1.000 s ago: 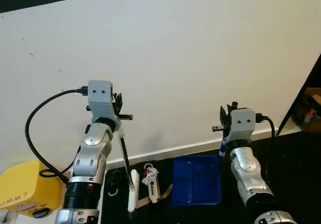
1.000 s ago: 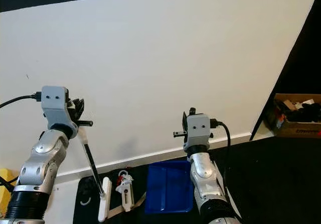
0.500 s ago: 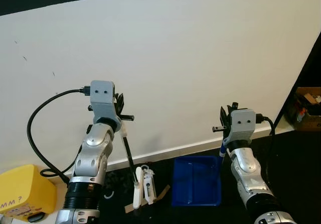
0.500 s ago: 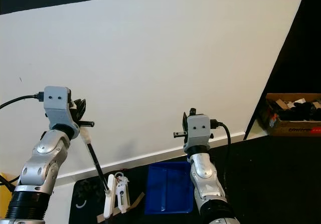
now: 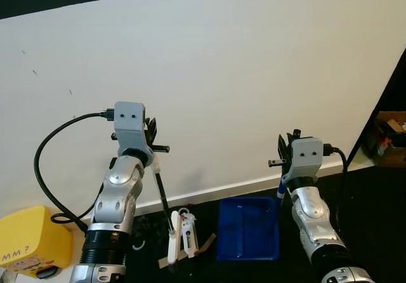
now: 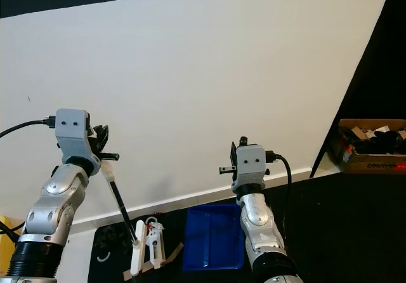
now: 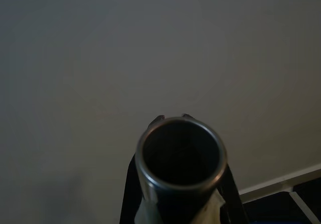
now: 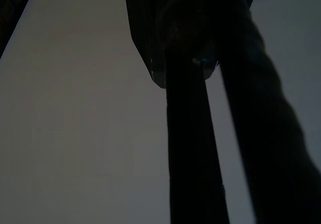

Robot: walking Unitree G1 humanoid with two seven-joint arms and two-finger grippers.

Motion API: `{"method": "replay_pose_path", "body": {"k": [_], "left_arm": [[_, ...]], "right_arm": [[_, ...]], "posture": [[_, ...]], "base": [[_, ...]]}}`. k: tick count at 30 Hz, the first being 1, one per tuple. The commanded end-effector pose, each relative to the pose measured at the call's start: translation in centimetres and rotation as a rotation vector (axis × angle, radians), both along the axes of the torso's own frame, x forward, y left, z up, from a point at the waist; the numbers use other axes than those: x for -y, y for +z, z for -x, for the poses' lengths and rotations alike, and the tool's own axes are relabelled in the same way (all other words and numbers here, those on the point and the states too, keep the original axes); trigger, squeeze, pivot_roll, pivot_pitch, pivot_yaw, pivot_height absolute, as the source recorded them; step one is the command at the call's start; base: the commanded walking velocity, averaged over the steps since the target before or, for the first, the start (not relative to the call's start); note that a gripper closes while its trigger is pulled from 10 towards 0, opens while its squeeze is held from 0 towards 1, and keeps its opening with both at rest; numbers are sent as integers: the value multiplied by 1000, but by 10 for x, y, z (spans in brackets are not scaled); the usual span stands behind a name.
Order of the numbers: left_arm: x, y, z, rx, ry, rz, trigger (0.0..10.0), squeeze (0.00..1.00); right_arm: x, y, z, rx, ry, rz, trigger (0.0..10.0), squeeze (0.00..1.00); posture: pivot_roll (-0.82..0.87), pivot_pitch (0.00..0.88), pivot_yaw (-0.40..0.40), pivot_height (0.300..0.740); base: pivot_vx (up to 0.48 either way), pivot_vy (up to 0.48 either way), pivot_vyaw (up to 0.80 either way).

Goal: Sweep floor

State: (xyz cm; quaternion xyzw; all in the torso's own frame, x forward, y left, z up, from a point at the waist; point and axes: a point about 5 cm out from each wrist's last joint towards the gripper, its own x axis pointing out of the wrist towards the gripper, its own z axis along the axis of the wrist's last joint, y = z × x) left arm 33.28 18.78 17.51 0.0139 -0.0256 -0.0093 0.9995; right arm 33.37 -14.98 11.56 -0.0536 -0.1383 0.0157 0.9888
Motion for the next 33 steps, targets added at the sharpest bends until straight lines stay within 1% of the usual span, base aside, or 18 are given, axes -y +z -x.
{"method": "replay_pose_path", "body": {"k": [1, 5, 11, 19, 27, 33], "left_arm": [[-6, 3, 1, 17, 15, -30, 10000, 0], [-4, 0, 1, 14, 7, -17, 10000, 0], [3, -10, 3, -21, -3, -32, 10000, 0], [10, -12, 3, -27, -18, -28, 10000, 0], [11, -13, 3, -34, -22, -37, 10000, 0], [9, -15, 2, -50, -10, -54, 10000, 0]], "right_arm": [[-5, 5, 0, 26, 12, -3, 10000, 0], [-5, 4, 0, 22, 12, -1, 10000, 0], [-5, 1, 1, 10, 15, 2, 10000, 0], [-6, 1, 1, 9, 17, 4, 10000, 0], [-6, 1, 1, 9, 16, 5, 10000, 0], [-6, 1, 2, 10, 16, 5, 10000, 0]], "posture": [[3, 57, 118, 740], [3, 58, 115, 740], [3, 61, 111, 740], [-1, 61, 110, 740], [-1, 63, 111, 740], [1, 63, 112, 740]], "base": [[0, 0, 0], [0, 0, 0], [0, 0, 0], [0, 0, 0], [0, 0, 0], [271, -364, 0]]}}
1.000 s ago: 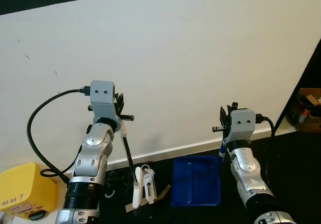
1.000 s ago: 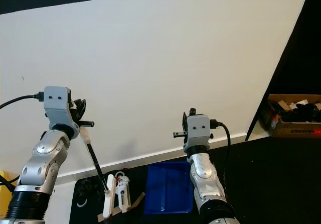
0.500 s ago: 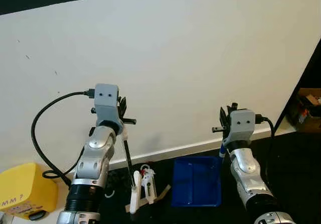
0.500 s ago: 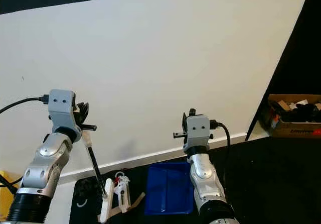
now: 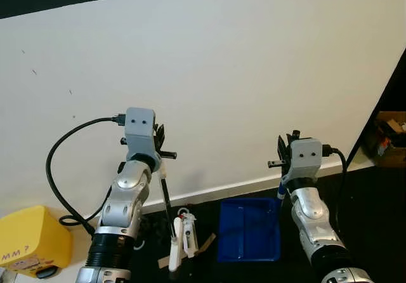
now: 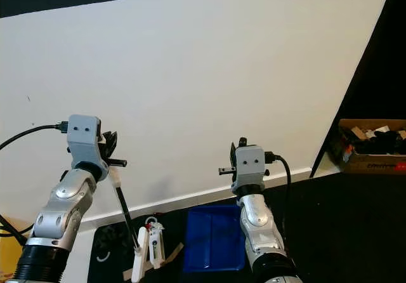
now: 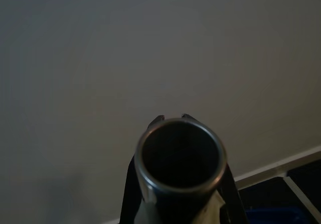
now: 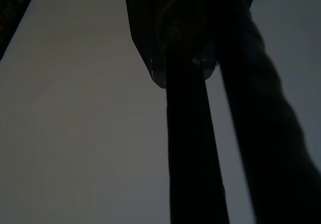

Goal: Sweep floor

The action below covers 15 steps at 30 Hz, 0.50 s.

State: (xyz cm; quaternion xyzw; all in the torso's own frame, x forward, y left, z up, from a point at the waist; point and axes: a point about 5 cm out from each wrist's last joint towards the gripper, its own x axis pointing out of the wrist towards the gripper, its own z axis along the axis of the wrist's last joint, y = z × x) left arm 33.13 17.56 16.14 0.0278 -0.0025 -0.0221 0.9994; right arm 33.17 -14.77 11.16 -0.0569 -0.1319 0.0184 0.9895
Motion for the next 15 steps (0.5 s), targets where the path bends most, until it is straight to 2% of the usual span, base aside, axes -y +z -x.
{"method": "replay_pose_path", "body": {"k": [1, 3, 15], "left_arm": [[-3, -1, 1, -1, 18, -13, 10000, 0], [-4, -1, 0, 3, 23, 1, 10000, 0], [-8, -1, 0, -6, 44, 18, 10000, 0]], "right_arm": [[-4, 5, 0, 23, 13, -3, 10000, 0], [-4, 5, -1, 23, 13, -3, 10000, 0], [-3, 5, 0, 23, 13, 0, 10000, 0]], "posture": [[1, 64, 112, 740], [1, 64, 111, 740], [-2, 64, 110, 740]], "base": [[285, -382, 0], [274, -191, 0], [0, 0, 0]]}}
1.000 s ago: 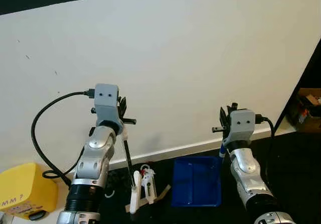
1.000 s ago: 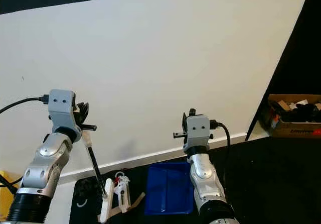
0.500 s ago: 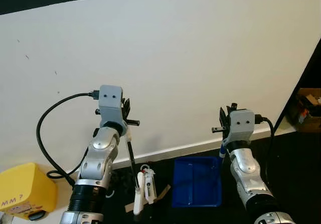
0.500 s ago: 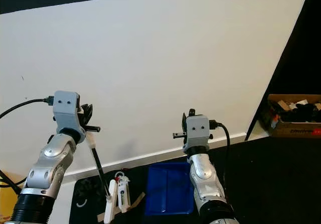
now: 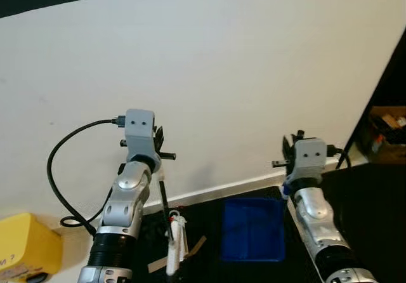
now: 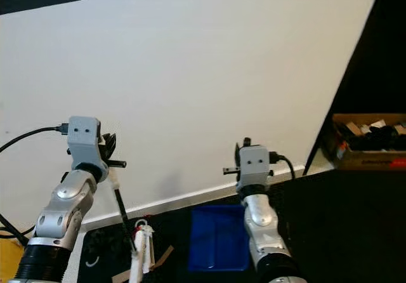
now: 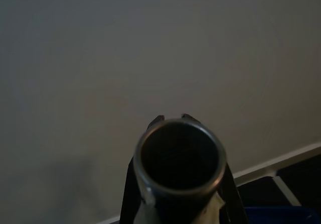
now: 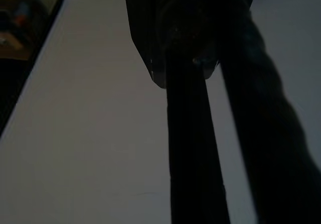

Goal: Sweep floor

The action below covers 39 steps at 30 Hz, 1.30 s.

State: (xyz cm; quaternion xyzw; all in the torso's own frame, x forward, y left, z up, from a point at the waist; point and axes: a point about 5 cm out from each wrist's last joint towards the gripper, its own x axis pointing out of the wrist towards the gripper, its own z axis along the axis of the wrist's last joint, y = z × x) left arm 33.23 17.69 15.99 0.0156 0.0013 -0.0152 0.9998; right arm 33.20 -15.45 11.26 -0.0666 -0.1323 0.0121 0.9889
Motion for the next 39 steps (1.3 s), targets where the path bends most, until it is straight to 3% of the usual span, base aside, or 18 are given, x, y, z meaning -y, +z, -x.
{"method": "replay_pose_path", "body": {"k": [1, 26, 33, 35, 39], "left_arm": [[-7, 0, 1, 1, 31, -6, 10000, 0], [-14, -1, 1, 13, 69, -37, 10000, 0], [-29, 2, -2, 49, 134, -49, 10000, 0], [-48, 11, -8, 78, 181, -57, 10000, 0], [-66, 20, -16, 102, 219, -63, 10000, 0]], "right_arm": [[-10, 4, 0, 21, 28, -17, 10000, 0], [-11, 2, 0, 11, 39, -12, 10000, 0], [-9, 0, -3, -9, 40, 0, 10000, 0], [-5, 3, -8, -19, 44, -3, 10000, 0], [-4, 8, -15, -29, 52, 3, 10000, 0]], "posture": [[-2, 64, 110, 740], [3, 65, 109, 740], [14, 107, 116, 740], [36, 165, 120, 740], [56, 222, 119, 740]], "base": [[0, 0, 0], [0, 0, 0], [0, 0, 0], [0, 0, 0], [0, 0, 0]]}}
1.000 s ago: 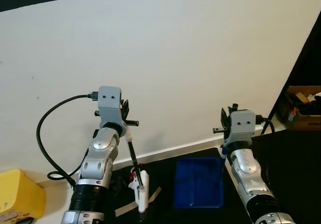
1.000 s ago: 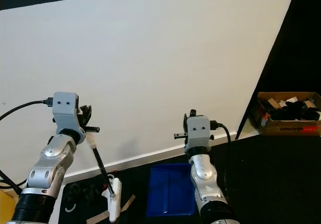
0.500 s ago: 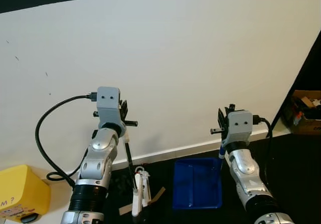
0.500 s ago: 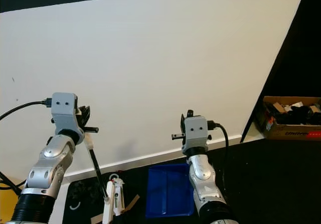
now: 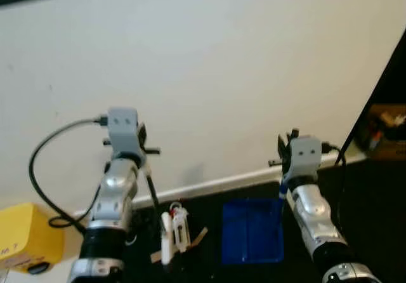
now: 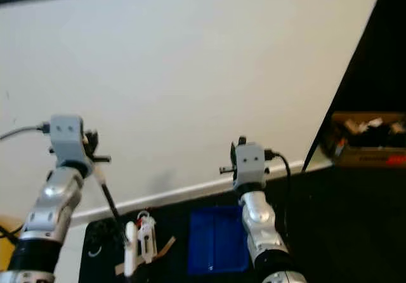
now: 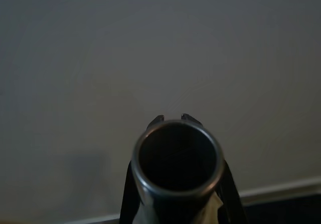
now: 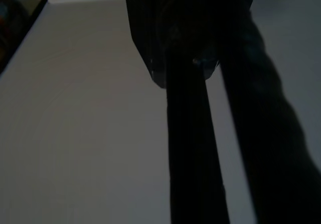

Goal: Sweep floor

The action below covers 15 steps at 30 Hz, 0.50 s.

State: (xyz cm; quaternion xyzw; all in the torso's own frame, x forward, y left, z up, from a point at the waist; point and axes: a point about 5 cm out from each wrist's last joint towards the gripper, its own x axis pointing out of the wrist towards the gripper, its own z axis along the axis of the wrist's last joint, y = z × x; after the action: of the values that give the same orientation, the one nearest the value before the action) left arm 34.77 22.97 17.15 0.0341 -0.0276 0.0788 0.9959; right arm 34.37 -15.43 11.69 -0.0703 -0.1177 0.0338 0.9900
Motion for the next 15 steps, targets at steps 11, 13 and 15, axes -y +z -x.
{"method": "replay_pose_path", "body": {"k": [11, 13, 15], "left_arm": [[-40, 7, -11, 45, 118, -40, 10000, 8], [-46, 5, -9, 40, 139, -51, 10000, 8], [-63, 1, -4, 30, 192, -82, 10000, 71]], "right_arm": [[-1, 13, -16, -17, 30, 41, 10000, 0], [0, 14, -17, -15, 30, 45, 10000, 0], [2, 16, -18, -6, 28, 48, 10000, 0]], "posture": [[59, 277, 123, 740], [53, 284, 119, 740], [48, 293, 116, 740]], "base": [[0, 0, 0], [0, 0, 0], [0, 0, 0]]}}
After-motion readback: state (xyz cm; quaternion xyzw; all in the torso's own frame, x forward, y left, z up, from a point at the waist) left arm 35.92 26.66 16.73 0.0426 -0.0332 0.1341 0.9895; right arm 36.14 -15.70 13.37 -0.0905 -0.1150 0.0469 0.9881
